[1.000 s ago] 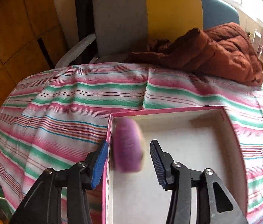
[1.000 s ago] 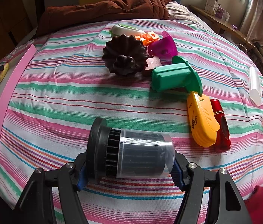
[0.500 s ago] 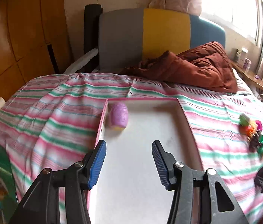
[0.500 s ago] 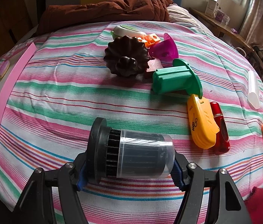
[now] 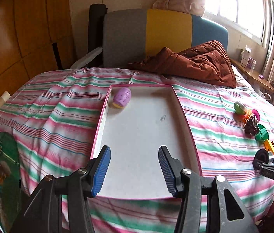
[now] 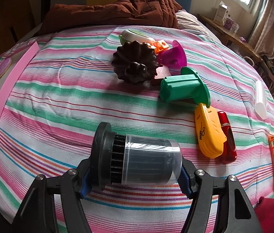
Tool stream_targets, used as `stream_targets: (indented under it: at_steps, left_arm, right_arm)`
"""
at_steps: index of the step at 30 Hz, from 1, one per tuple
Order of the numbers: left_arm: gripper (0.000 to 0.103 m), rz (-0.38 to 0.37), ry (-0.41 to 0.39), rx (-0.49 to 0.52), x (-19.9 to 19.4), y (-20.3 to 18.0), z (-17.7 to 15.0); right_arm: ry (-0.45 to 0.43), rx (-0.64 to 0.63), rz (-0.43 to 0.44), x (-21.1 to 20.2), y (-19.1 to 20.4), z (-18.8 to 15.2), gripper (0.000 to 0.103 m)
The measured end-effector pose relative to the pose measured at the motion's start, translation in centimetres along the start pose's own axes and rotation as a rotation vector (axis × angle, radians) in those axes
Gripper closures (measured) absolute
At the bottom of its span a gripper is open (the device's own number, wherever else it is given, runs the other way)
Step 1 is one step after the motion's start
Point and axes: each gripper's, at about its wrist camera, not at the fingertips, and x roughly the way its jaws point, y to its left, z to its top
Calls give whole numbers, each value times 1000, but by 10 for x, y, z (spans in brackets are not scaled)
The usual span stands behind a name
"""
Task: Organize rigid objects
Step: 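Carry the held cylinder over the tray with the right tool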
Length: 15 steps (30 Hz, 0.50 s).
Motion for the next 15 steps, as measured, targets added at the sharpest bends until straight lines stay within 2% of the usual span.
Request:
stream_targets:
  at_steps: [15]
  left_arm:
    - [51,10,9,-25,-11,20,-12]
  right_arm:
    - [-36,-72,4,-8,33,-3,33]
